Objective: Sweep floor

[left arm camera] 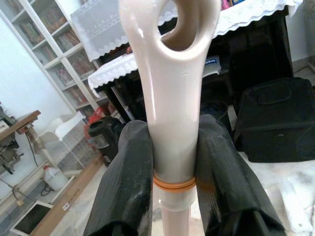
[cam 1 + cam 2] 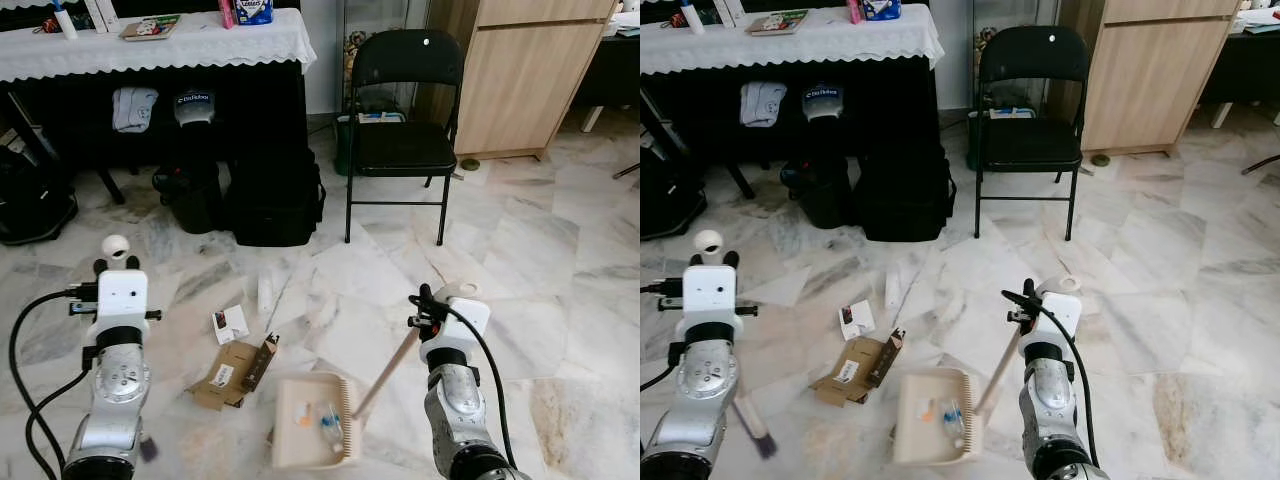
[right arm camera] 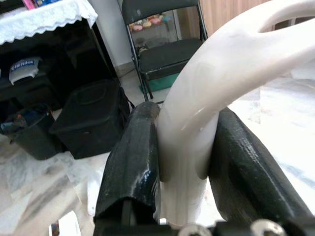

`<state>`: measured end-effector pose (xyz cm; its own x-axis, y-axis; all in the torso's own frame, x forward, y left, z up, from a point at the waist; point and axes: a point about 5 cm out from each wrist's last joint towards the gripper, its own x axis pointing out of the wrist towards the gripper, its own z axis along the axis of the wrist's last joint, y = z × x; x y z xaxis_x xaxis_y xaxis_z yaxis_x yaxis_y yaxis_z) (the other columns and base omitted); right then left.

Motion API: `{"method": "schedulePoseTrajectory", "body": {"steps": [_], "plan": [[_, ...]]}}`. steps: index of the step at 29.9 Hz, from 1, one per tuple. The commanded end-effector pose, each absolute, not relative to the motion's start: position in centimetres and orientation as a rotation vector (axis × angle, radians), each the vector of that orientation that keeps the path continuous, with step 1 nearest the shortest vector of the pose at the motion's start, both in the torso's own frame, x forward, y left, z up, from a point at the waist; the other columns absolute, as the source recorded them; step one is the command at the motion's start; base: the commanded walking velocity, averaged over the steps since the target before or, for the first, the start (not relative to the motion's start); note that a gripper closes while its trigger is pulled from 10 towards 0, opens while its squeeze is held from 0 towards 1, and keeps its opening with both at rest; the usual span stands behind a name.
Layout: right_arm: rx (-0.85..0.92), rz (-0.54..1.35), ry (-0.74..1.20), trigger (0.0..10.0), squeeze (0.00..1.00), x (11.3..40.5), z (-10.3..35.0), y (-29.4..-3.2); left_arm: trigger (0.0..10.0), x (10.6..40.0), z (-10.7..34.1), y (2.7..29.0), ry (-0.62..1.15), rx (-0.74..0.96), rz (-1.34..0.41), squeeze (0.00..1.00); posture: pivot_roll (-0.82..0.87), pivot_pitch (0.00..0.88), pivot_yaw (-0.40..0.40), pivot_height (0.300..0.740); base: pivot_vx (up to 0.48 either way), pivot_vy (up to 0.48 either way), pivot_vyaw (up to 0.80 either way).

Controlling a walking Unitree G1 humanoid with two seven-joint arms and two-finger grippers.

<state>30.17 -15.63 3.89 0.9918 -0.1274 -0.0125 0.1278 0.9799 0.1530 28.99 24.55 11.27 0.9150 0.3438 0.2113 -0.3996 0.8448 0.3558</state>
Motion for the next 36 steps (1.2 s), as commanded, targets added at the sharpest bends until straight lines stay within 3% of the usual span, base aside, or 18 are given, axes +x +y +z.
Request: {"method": "schedulePoseTrajectory", "body": {"steps": [1,12,15,24,36], "plan": [[0.19,-0.136,-0.076,10.0,0.0,31.2,5.6,-15.8,10.0,29.1,12.0,25.0,-0.177,0.439,0.418,0.0,0.11,0.018,0.05,0.74,0.0,0.0,0.0],[0.263,-0.113,-0.138,10.0,0.0,31.9,7.0,-15.7,10.0,29.5,12.3,23.6,-0.214,0.38,0.361,0.0,0.11,0.013,0.048,0.74,0.0,0.0,0.0],[0.274,-0.111,-0.178,10.0,0.0,32.2,7.9,-15.8,10.0,29.7,12.8,20.9,-0.257,0.26,0.185,0.0,0.11,0.005,0.046,0.74,0.0,0.0,0.0],[0.283,-0.113,-0.26,10.0,0.0,32.4,9.5,-16.0,10.0,30.3,14.1,17.9,-0.304,0.141,0.053,0.0,0.1,0.0,0.048,0.74,0.0,0.0,0.0],[0.29,-0.119,-0.303,10.0,0.0,32.2,10.8,-16.2,10.0,30.6,14.5,17.6,-0.315,0.107,0.013,0.0,0.09,0.0,0.048,0.74,0.0,0.0,0.0]]}}
